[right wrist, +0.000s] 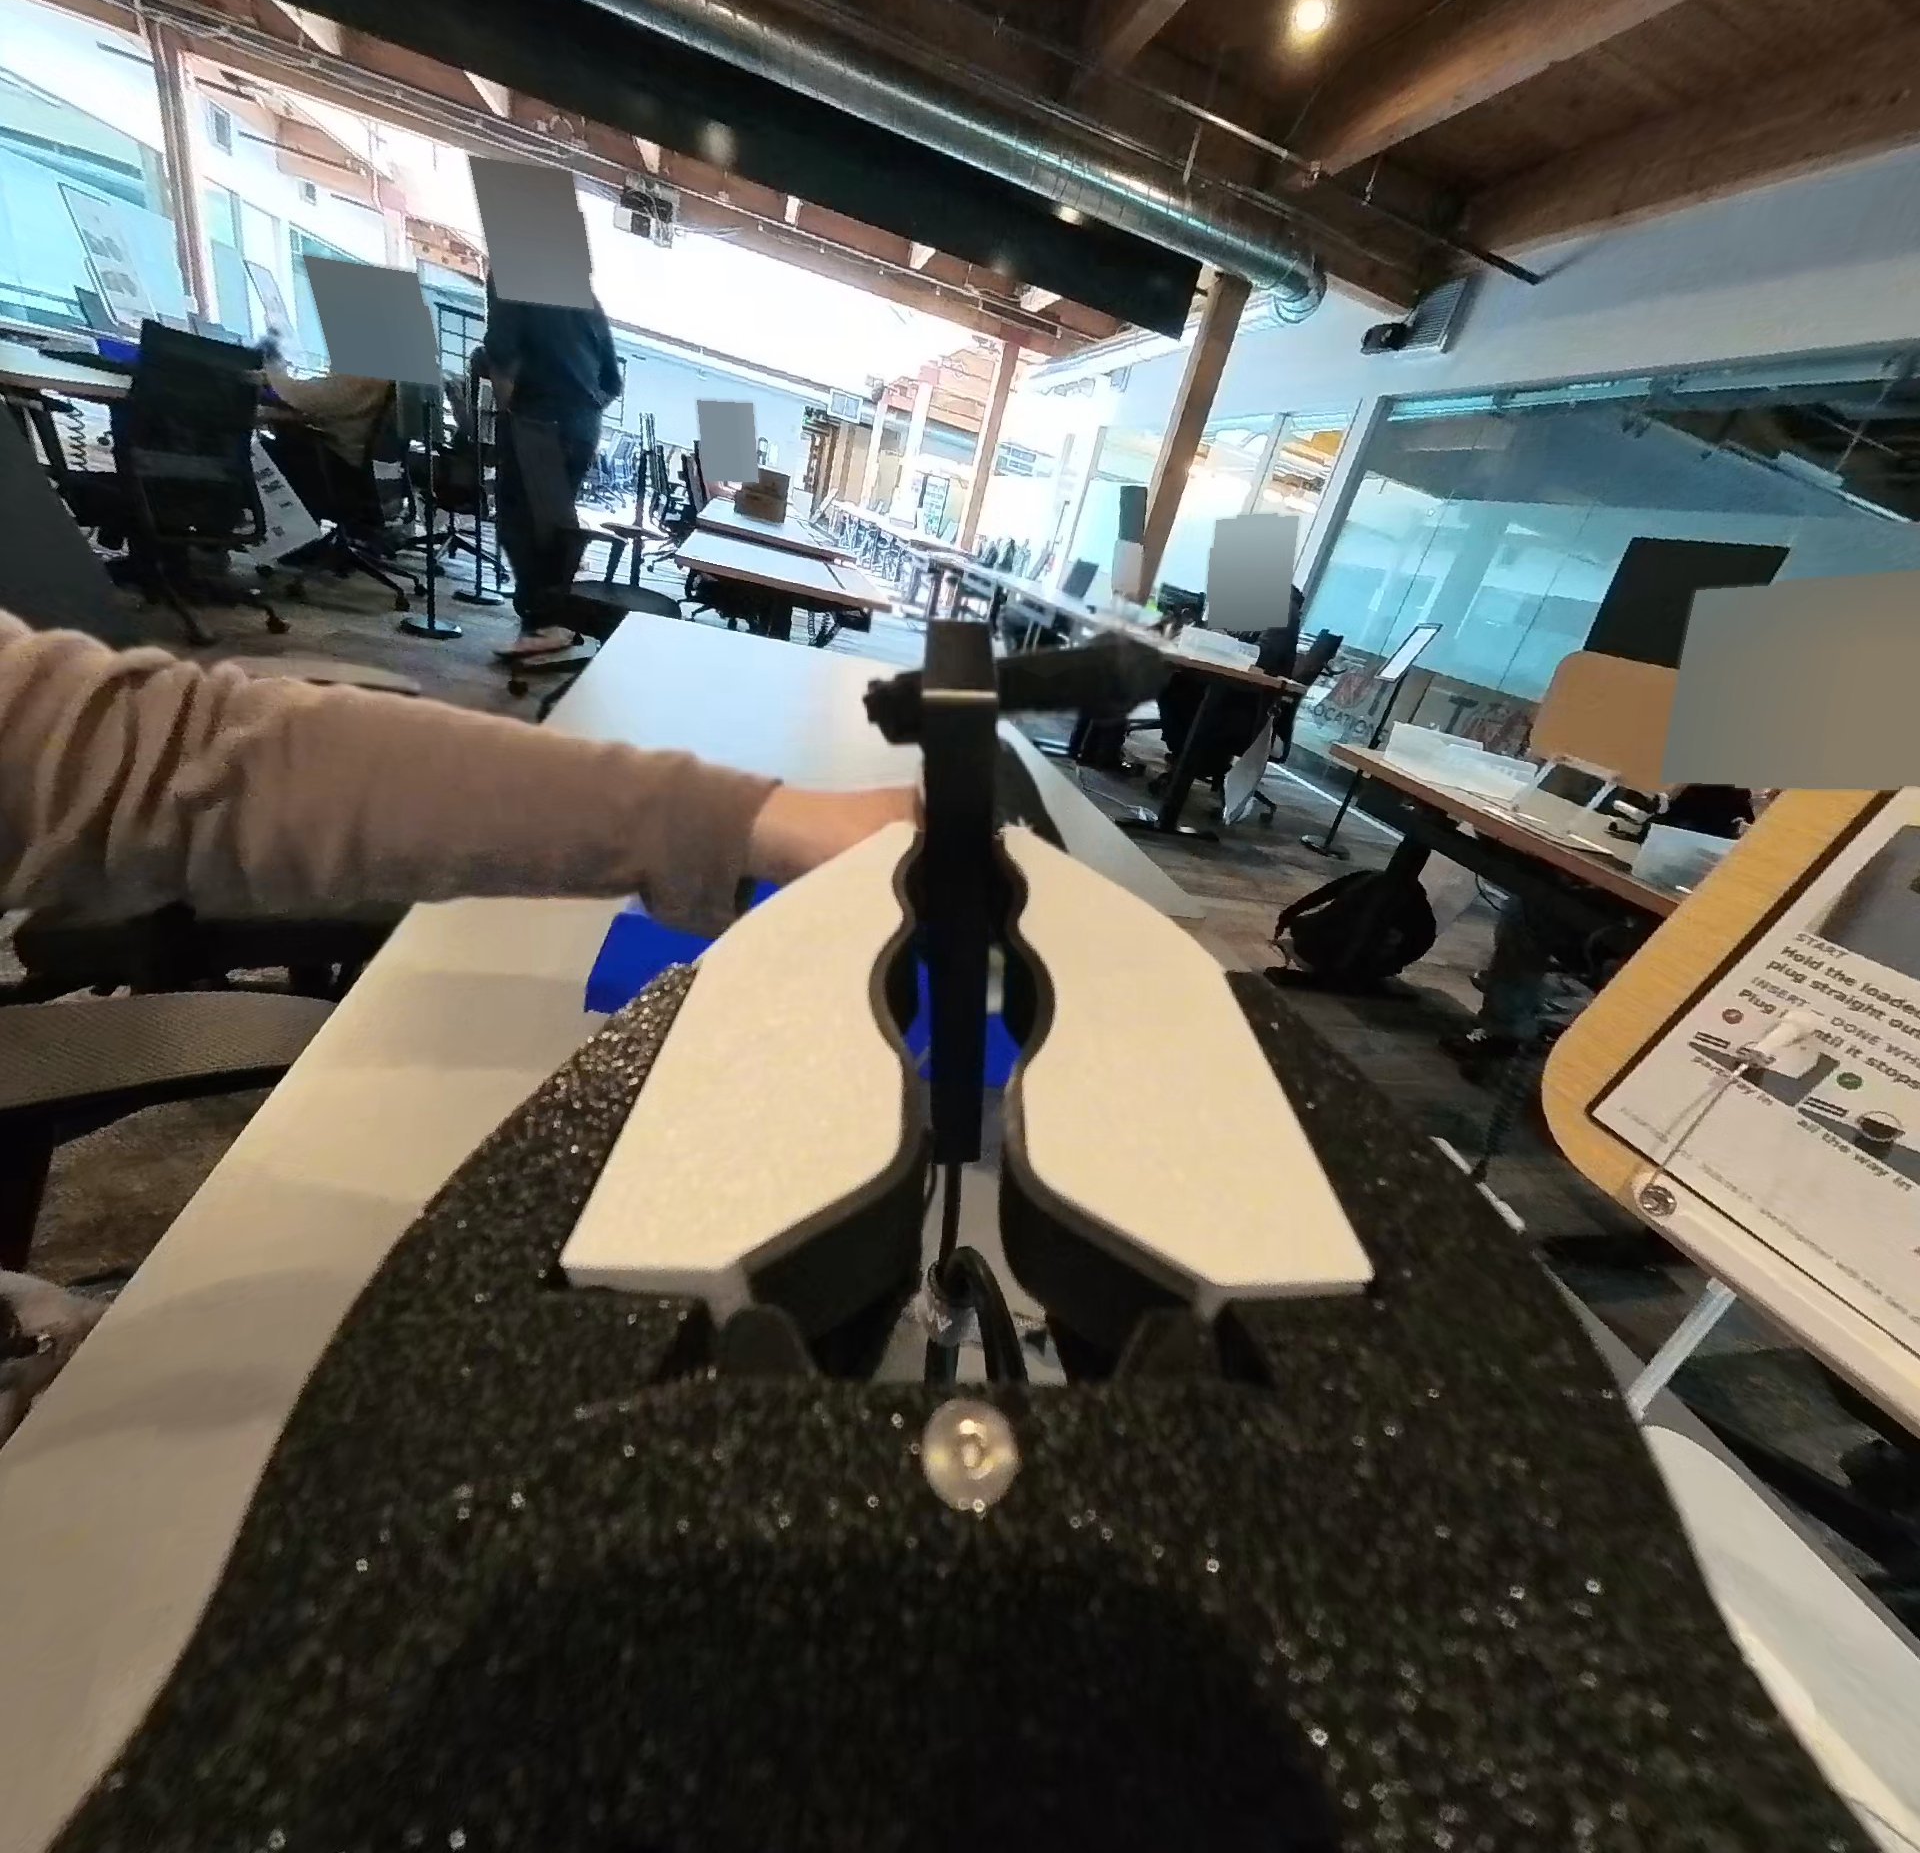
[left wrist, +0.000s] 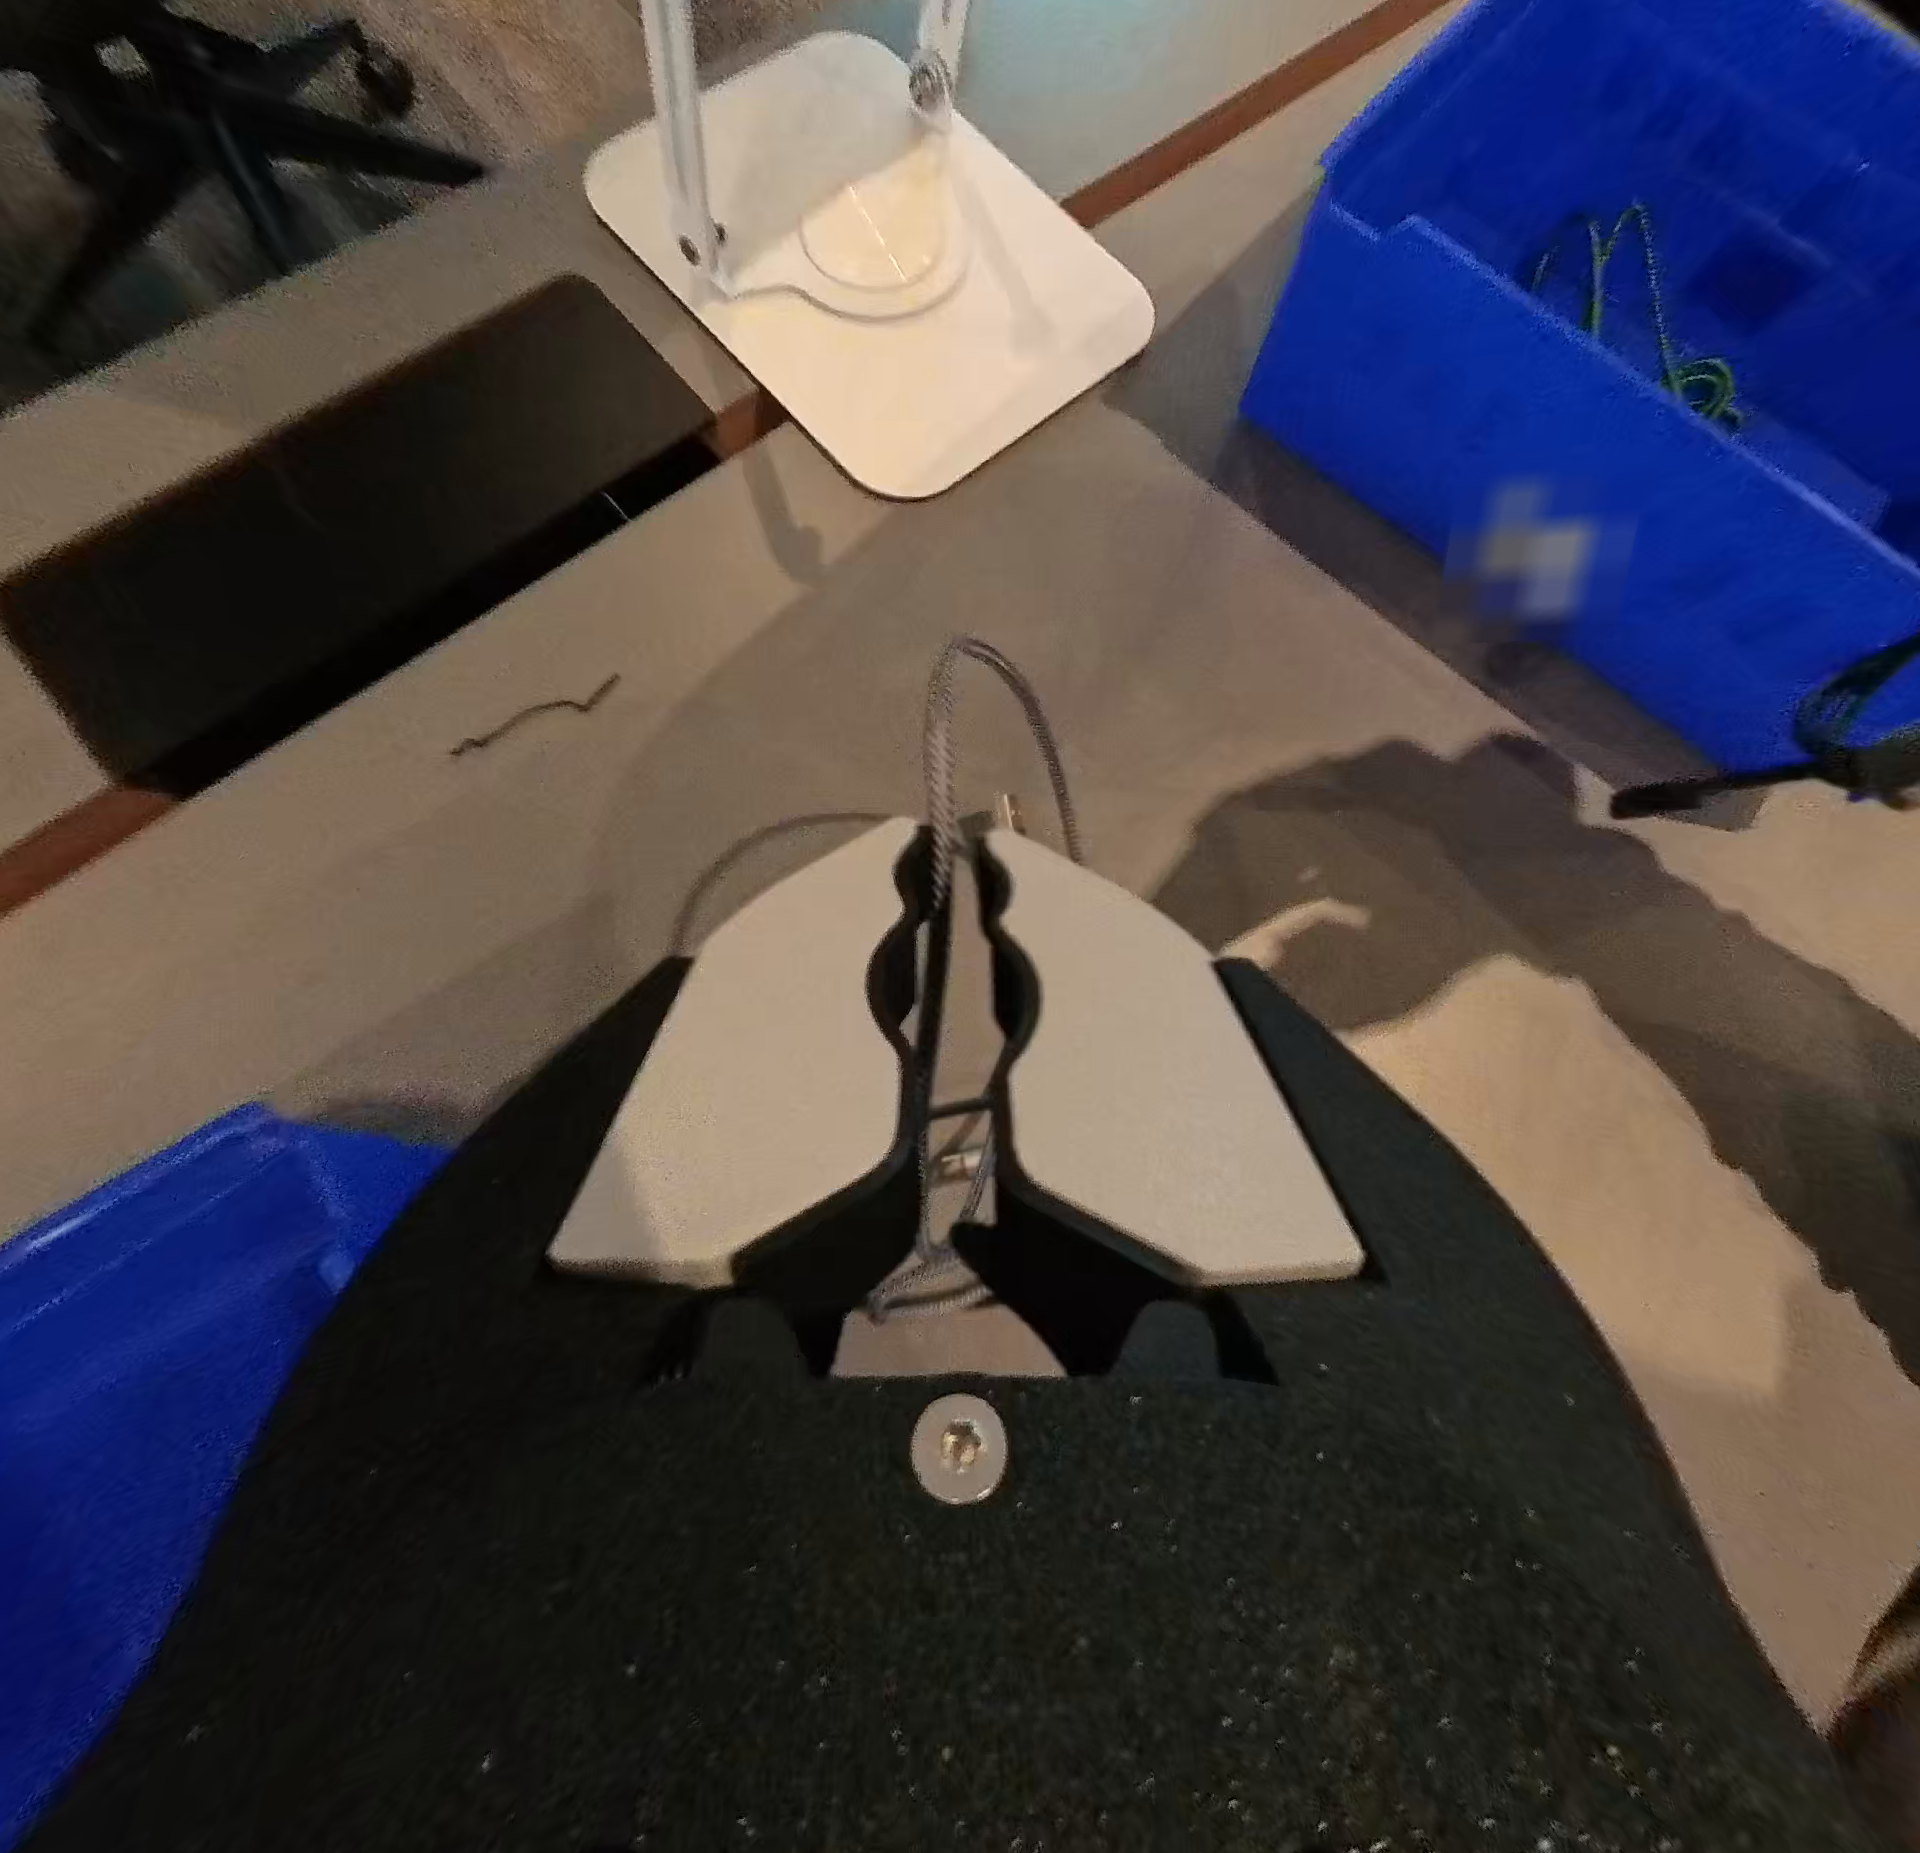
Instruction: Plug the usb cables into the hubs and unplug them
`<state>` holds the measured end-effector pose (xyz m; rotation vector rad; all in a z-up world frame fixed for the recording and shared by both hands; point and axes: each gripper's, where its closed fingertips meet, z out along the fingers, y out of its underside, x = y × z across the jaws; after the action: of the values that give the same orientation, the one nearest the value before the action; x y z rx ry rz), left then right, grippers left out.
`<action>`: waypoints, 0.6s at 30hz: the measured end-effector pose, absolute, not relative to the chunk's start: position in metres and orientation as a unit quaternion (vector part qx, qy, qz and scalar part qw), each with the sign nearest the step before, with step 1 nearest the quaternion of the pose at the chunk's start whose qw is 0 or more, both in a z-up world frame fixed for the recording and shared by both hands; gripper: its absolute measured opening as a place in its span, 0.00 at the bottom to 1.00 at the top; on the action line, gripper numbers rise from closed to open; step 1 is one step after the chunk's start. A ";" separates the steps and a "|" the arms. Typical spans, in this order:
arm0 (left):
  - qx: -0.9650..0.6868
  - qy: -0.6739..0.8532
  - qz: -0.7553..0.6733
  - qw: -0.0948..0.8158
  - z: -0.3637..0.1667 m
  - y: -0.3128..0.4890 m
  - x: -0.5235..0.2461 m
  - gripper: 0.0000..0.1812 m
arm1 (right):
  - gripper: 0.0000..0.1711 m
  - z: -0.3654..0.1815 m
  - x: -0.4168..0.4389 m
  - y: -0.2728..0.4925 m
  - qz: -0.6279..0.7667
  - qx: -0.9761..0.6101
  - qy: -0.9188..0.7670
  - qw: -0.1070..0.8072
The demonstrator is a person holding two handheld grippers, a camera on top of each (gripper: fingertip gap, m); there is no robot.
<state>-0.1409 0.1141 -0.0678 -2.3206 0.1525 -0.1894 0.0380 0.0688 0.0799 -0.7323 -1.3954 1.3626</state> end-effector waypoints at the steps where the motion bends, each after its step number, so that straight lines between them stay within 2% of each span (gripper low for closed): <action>1: -0.916 0.057 -0.079 0.390 -0.077 0.117 -0.140 0.12 | 0.06 0.079 0.038 0.069 0.565 -0.304 -0.578 0.504; 5: -0.926 0.039 -0.074 0.369 -0.094 0.109 -0.146 0.45 | 0.06 0.076 0.037 0.073 0.558 -0.313 -0.579 0.505; 7: -0.923 0.032 -0.052 0.379 -0.092 0.092 -0.153 0.52 | 0.06 0.076 0.038 0.076 0.558 -0.317 -0.576 0.506; 11: -0.903 0.076 0.019 0.423 -0.090 0.048 -0.152 0.44 | 0.06 0.076 0.038 0.080 0.564 -0.320 -0.569 0.506; 14: -0.887 0.173 0.012 0.428 -0.104 0.020 -0.119 0.30 | 0.06 0.075 0.037 0.081 0.566 -0.320 -0.568 0.504; 18: -0.878 0.319 0.008 0.357 -0.145 -0.002 -0.071 0.21 | 0.06 0.075 0.035 0.079 0.567 -0.320 -0.570 0.502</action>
<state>-0.0712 -0.0025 -0.1454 -2.2663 0.8230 0.0216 0.0354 0.0795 0.0746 -0.7725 -1.3770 1.3705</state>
